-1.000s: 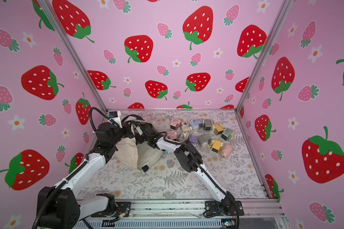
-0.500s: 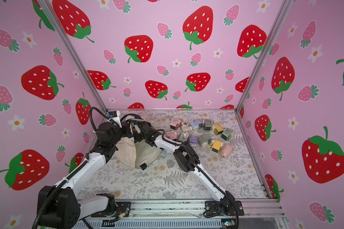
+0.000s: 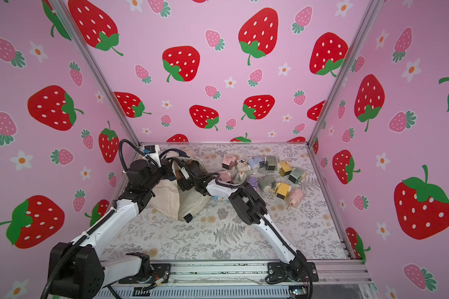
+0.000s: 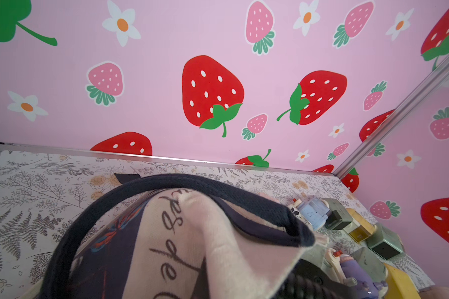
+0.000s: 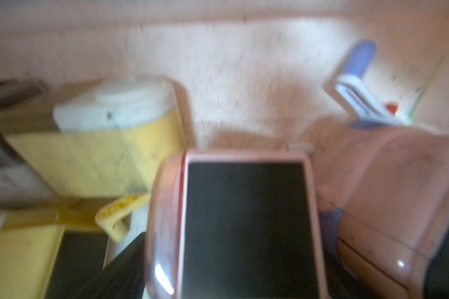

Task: Take out the pencil sharpeners from the tote bags
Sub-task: Pick up the pencil sharpener from the canvas bag.

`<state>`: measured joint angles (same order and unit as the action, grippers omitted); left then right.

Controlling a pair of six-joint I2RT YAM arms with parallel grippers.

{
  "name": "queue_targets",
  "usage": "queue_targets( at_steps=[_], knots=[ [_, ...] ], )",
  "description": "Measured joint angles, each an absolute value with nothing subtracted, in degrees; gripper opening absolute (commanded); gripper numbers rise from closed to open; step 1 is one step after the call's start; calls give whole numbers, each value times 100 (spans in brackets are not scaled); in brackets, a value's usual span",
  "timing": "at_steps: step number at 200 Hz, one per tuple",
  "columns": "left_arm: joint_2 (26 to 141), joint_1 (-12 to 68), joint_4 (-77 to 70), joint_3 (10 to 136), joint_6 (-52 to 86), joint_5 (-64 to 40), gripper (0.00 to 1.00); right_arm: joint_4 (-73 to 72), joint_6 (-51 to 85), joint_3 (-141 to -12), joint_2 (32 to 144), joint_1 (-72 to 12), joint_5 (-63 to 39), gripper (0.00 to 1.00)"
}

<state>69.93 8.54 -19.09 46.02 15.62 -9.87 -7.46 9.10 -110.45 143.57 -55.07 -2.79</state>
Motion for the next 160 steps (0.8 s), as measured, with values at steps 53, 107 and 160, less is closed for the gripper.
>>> queue_targets(
  at_steps=[53,107,160],
  knots=[
    [6993,891,-1907,4602,1544,-1118,0,-1039,838,-10289,14025,-5507,-403,97],
    [6993,888,-1903,4635,1525,-1098,0,-1022,740,-10986,14182,-5507,-628,99],
    [7026,884,-1907,4659,1522,-1009,0,-875,744,-11738,14634,-5507,-580,97]
  ],
)
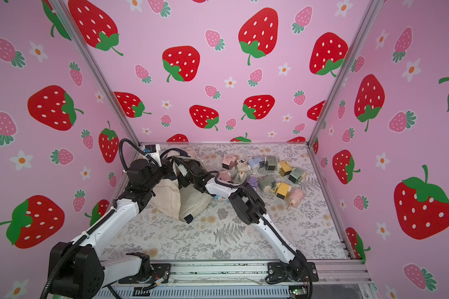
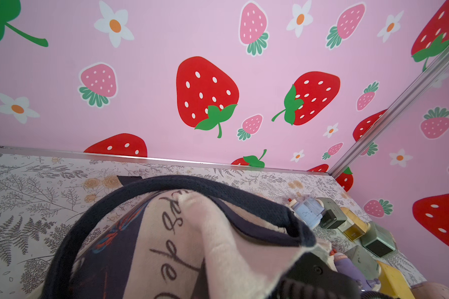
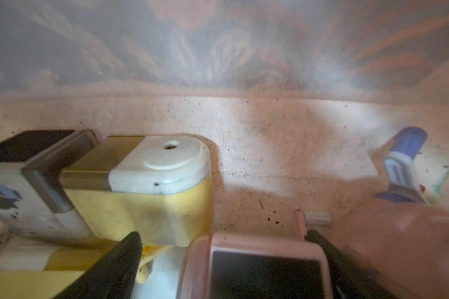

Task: Take out the pencil sharpeners from the tote bags
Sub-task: Pick up the pencil sharpener from the canvas bag.

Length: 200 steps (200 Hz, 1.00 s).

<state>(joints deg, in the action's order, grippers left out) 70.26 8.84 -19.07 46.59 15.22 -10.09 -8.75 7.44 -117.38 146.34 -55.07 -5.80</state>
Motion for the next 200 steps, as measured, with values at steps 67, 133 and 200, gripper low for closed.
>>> queue_targets(
  at_steps=[67,133,200],
  knots=[
    [7054,884,-1907,4687,1520,-1002,0,-679,749,-11705,14636,-5507,-384,86],
    [7054,888,-1907,4687,1518,-1083,0,-915,725,-10954,14234,-5518,-344,64],
    [7054,906,-1905,4687,1516,-1166,0,-939,589,-9968,13539,-5699,-353,58]
  ],
)
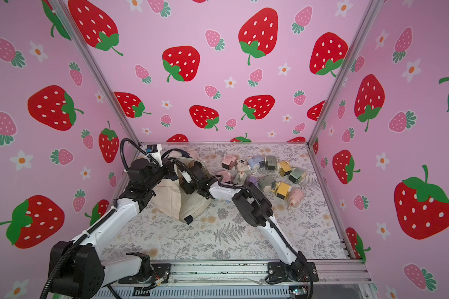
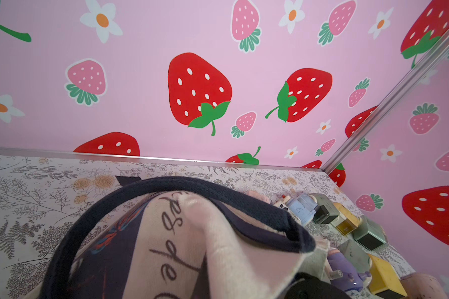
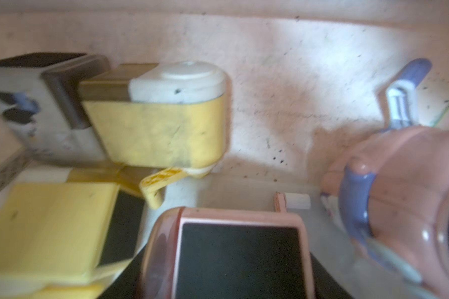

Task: Take out the pencil sharpeners from the tote bags
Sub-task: Pick up the pencil sharpener from the canvas bag, then place the pencil sharpener at the center of the board.

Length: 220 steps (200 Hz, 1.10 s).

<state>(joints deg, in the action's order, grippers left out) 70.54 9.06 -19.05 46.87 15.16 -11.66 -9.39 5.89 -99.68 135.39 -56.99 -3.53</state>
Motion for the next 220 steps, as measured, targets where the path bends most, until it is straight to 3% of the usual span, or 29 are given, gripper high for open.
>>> queue_targets(
  at_steps=[164,220],
  knots=[
    [7054,908,-1903,4689,1479,-1168,0,-1061,480,-6799,10532,-6045,-882,57],
    [7054,908,-1885,4709,1476,-1175,0,-1068,316,-5426,8882,-6086,-360,56]
  ],
)
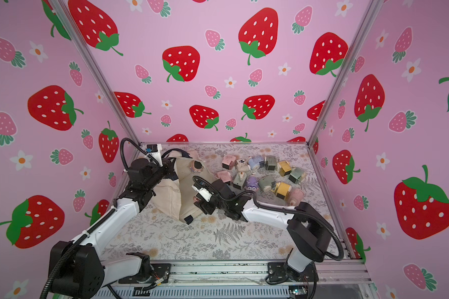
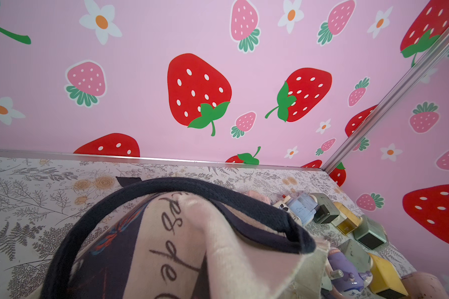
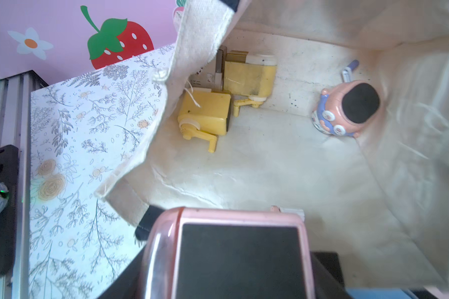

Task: Take out the pencil sharpeners from the tote bags
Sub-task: Place the pencil sharpener at the center of the board.

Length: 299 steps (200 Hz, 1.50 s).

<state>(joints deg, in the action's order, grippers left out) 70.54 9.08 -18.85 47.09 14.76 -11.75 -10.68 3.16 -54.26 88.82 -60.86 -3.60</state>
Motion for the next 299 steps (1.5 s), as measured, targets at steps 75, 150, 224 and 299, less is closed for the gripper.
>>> queue_targets(
  at_steps=[75,150,224,299],
  knots=[
    [7057,908,-1835,4751,1476,-1223,0,-1026,373,-3826,7708,-5994,1157,54],
    [7057,923,-1817,4753,1474,-1256,0,-1041,598,-3533,7647,-5345,1555,54],
    [7057,923,-1815,4753,1461,-1253,0,-1337,694,-3640,8650,-4648,1260,55],
    [7057,923,-1815,4753,1457,-1253,0,-1756,788,-3736,8973,-4471,770,61]
  ],
)
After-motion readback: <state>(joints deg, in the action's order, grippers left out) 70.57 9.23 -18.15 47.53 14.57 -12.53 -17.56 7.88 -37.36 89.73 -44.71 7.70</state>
